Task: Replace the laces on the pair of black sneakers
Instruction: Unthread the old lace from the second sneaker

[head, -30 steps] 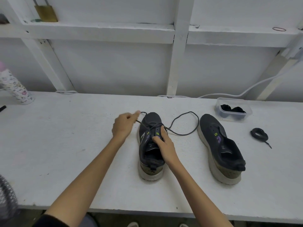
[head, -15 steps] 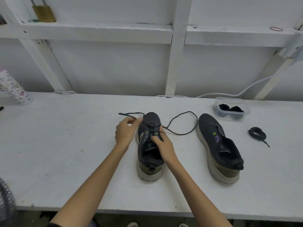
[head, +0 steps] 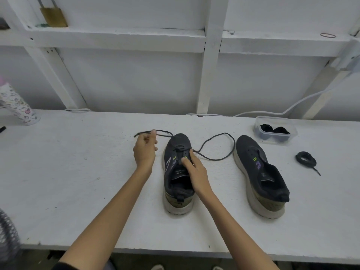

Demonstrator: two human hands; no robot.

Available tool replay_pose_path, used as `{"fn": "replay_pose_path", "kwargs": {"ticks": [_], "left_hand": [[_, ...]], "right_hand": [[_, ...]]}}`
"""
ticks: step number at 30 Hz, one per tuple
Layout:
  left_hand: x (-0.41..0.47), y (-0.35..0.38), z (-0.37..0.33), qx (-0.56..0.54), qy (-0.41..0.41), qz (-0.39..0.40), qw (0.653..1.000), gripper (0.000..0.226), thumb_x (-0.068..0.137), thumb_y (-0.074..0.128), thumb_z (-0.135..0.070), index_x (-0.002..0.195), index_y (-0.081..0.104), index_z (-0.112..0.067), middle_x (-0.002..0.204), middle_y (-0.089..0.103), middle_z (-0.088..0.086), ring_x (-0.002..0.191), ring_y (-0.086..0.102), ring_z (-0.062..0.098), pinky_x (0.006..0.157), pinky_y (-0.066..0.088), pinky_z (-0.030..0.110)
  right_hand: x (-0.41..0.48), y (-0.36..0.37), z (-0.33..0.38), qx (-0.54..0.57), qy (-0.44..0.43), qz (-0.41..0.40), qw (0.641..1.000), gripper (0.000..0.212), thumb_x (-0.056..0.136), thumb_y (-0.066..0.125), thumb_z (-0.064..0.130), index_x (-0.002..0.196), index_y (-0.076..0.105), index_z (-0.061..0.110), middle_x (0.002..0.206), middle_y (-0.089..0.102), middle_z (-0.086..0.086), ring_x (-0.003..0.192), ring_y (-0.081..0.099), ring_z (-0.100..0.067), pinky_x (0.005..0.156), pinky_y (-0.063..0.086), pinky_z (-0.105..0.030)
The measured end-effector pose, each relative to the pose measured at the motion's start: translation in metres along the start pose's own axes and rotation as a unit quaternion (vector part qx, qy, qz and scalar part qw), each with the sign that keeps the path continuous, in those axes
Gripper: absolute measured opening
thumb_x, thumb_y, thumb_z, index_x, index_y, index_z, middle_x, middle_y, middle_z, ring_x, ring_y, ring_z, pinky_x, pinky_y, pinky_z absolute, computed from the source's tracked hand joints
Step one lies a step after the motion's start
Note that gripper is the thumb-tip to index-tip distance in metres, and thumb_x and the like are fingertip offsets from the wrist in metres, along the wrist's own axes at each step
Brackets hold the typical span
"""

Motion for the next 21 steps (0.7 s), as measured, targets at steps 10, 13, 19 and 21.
{"fn": "replay_pose_path", "kwargs": {"ticks": [10, 13, 19, 21], "left_hand": [[-0.059, 0.019, 0.035, 0.065, 0.009, 0.234, 0.97, 0.067, 0.09, 0.063, -0.043, 0.147, 0.038, -0.018, 0.148, 0.039, -0.005, 0.136, 0.038, 0.012, 0.115, 0.031, 0.033], [-0.059, 0.016, 0.033, 0.067, -0.001, 0.258, 0.964, 0.086, 0.076, 0.057, -0.063, 0.15, 0.034, -0.024, 0.156, 0.032, -0.007, 0.142, 0.031, 0.011, 0.118, 0.028, 0.041], [-0.061, 0.016, 0.035, 0.068, -0.016, 0.27, 0.96, 0.096, 0.067, 0.053, -0.077, 0.149, 0.033, -0.033, 0.155, 0.034, -0.012, 0.14, 0.034, 0.01, 0.116, 0.03, 0.043], [-0.061, 0.016, 0.035, 0.066, -0.016, 0.27, 0.96, 0.092, 0.071, 0.056, -0.074, 0.15, 0.032, -0.033, 0.155, 0.033, -0.012, 0.141, 0.034, 0.01, 0.117, 0.03, 0.043]], "right_hand": [[0.037, -0.017, 0.006, -0.116, -0.06, -0.045, 0.99, 0.042, 0.095, 0.047, 0.008, 0.133, 0.062, 0.019, 0.125, 0.066, -0.005, 0.104, 0.062, -0.015, 0.086, 0.047, -0.025], [0.047, -0.024, 0.009, -0.182, -0.086, -0.073, 0.977, 0.029, 0.094, 0.058, 0.017, 0.12, 0.071, 0.02, 0.114, 0.068, -0.006, 0.091, 0.06, -0.011, 0.082, 0.047, -0.026], [0.052, -0.029, 0.023, -0.335, -0.161, -0.071, 0.926, 0.019, 0.091, 0.066, 0.024, 0.105, 0.077, 0.018, 0.101, 0.074, -0.003, 0.092, 0.066, -0.022, 0.079, 0.052, -0.036], [0.055, -0.027, 0.03, -0.393, -0.184, -0.052, 0.899, 0.019, 0.093, 0.063, 0.023, 0.104, 0.077, 0.017, 0.102, 0.072, -0.004, 0.093, 0.064, -0.025, 0.077, 0.05, -0.037]]}}
Point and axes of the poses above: each hand's wrist, its own x-axis towards the middle knuckle, its own y-axis out of the palm, z = x × y, the point moved 1 cm from there along x, towards the middle knuckle
